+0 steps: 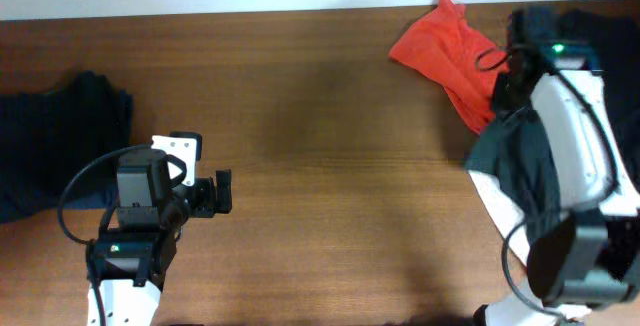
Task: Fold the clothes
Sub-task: 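Grasp the dark green shirt with the right gripper, then lift and drag the dark shirt leftward to the table center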
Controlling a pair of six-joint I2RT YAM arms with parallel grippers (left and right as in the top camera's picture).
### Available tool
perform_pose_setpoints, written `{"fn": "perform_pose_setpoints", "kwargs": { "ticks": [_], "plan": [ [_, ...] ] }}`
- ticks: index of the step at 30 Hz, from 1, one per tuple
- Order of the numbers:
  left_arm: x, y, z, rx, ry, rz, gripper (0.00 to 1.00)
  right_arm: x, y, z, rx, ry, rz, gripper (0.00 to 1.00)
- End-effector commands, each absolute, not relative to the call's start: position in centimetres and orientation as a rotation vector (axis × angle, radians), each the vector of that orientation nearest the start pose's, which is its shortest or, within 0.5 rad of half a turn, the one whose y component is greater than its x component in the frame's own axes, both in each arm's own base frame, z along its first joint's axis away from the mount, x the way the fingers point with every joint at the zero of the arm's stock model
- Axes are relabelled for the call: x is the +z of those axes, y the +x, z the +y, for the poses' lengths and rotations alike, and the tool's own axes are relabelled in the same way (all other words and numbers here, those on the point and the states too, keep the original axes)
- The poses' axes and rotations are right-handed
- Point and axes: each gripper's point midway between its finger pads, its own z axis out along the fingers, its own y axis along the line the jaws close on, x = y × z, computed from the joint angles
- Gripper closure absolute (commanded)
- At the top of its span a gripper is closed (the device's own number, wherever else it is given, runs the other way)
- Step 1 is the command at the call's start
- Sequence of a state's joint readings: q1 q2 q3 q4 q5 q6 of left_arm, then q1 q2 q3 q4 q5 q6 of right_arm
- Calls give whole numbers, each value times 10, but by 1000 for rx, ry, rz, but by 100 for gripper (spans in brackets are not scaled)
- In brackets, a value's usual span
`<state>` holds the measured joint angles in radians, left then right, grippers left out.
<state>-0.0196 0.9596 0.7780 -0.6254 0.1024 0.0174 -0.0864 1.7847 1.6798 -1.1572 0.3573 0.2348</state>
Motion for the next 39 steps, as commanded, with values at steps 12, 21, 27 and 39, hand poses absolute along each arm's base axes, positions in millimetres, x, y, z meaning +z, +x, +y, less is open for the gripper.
{"fn": "perform_pose_setpoints", "kwargs": {
  "ticks": [12,21,27,39],
  "plan": [
    [176,292,-27,-147,99,2352,1,360,370,113,489,-436,2207,96],
    [176,292,-27,-147,99,2352,1,353,345,247,634,-654,2162,96],
    [175,292,-27,-147,99,2354,1,321,356,277,647,-716,2211,96],
    [175,292,-27,-147,99,2354,1,356,363,307,712,-746,2012,96]
  ]
}}
